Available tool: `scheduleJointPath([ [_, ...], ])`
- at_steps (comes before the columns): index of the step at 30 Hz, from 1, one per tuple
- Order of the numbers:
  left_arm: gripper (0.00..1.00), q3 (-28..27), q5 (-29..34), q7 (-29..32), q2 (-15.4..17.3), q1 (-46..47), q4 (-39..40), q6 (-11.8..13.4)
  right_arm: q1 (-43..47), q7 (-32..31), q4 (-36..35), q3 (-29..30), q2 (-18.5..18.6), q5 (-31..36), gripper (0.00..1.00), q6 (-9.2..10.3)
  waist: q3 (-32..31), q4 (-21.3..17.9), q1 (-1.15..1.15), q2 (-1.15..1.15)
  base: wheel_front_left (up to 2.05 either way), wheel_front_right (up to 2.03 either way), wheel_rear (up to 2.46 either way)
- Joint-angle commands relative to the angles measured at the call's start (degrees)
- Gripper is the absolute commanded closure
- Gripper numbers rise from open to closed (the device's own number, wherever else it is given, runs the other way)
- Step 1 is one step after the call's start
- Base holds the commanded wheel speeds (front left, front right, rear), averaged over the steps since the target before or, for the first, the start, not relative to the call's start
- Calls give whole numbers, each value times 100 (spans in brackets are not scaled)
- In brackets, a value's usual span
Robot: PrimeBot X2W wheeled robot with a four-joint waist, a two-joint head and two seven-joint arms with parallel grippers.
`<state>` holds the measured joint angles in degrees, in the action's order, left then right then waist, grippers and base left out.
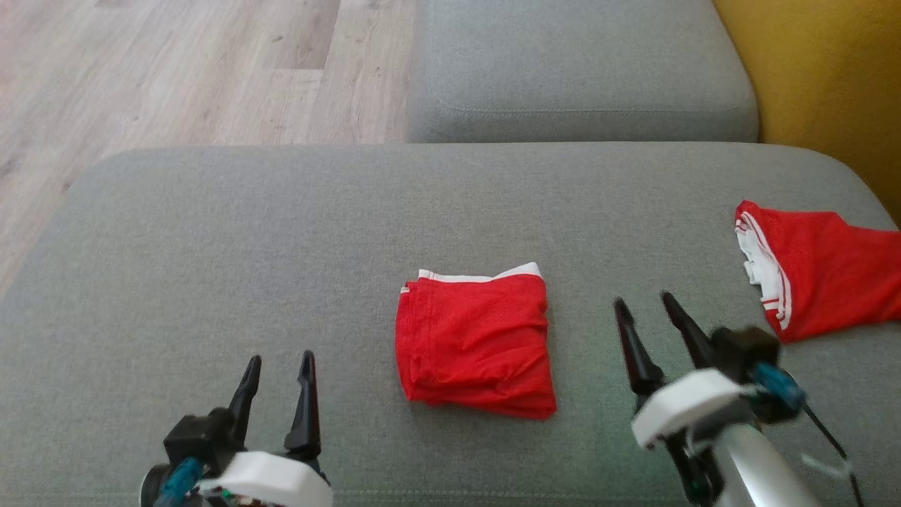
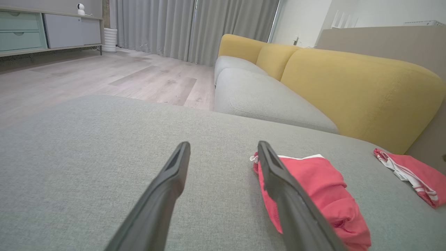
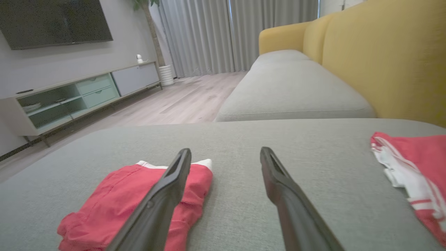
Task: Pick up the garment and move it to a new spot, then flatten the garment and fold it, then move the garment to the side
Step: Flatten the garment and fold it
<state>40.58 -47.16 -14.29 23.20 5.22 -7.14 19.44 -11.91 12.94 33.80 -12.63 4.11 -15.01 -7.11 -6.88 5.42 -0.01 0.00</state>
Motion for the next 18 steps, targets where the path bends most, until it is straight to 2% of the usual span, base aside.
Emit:
scheduleJointPath([
  [1, 0, -325, 9, -69, 144, 226, 93, -45, -14, -65, -414, 86, -87, 175, 0, -37, -28, -25, 1, 0, 0, 0, 0],
  [5, 0, -410, 8, -70, 220, 137, -22, -137, 545, -318, -1129, 517, -119, 391, 0, -37, -65, -46, 1, 0, 0, 0, 0],
  [18, 0, -459, 134, -70, 191, -62, -21, -179, 1313, -706, -2162, 867, -123, 229, 0, -37, -106, 38, 1, 0, 0, 0, 0],
])
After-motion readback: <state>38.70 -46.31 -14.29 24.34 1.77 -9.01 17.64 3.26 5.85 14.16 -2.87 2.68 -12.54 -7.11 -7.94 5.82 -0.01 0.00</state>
